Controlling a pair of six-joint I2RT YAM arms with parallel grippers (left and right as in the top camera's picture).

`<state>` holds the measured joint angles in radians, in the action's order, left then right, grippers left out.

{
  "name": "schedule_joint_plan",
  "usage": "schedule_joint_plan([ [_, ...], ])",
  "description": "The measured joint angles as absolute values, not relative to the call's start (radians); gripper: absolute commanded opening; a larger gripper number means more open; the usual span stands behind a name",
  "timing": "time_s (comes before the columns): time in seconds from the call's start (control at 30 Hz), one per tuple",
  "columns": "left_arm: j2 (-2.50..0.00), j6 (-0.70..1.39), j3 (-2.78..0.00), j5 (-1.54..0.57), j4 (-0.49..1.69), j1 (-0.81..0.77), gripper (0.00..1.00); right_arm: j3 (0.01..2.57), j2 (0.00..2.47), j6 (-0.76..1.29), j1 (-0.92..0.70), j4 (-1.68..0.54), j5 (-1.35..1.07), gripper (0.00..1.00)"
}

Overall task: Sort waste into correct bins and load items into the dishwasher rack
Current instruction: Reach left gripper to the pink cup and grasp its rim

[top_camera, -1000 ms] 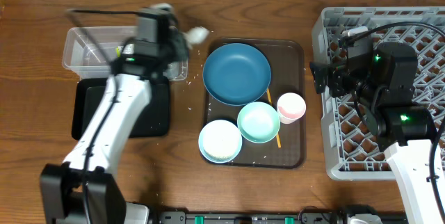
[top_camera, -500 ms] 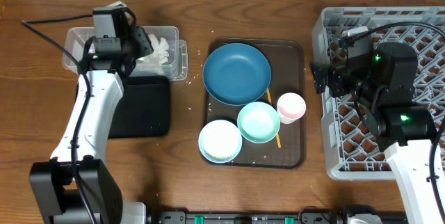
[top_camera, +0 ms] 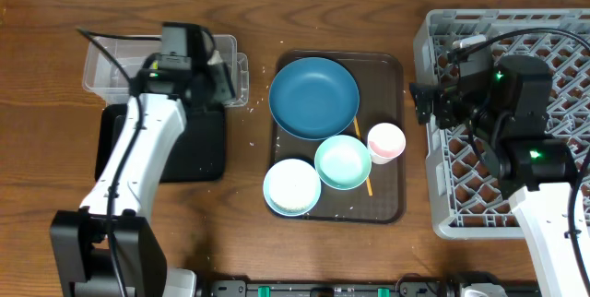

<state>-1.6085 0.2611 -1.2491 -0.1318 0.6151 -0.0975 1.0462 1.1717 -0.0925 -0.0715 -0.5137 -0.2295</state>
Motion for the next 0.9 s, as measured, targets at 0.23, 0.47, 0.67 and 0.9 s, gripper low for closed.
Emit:
schedule_joint_plan([
  [0.23,-1.608,0.262,-1.249,-0.147,0.730,-0.138,0.62,1.047,1.221,-0.098,-0.072,-0.603,-0.269,0.76],
  [0.47,-1.608,0.262,-1.249,-0.151,0.802,-0.138,0.63,1.047,1.314,-0.098,-0.114,-0.651,-0.295,0.75],
  [0.67,-1.608,0.262,-1.249,-0.182,0.801,-0.138,0.62,1.047,1.358,-0.099,-0.171,-0.648,-0.307,0.78],
  [0.9,-1.608,0.257,-1.249,-0.286,0.730,-0.192,0.63,1.047,1.356,-0.026,-0.166,-0.617,-0.181,0.92],
])
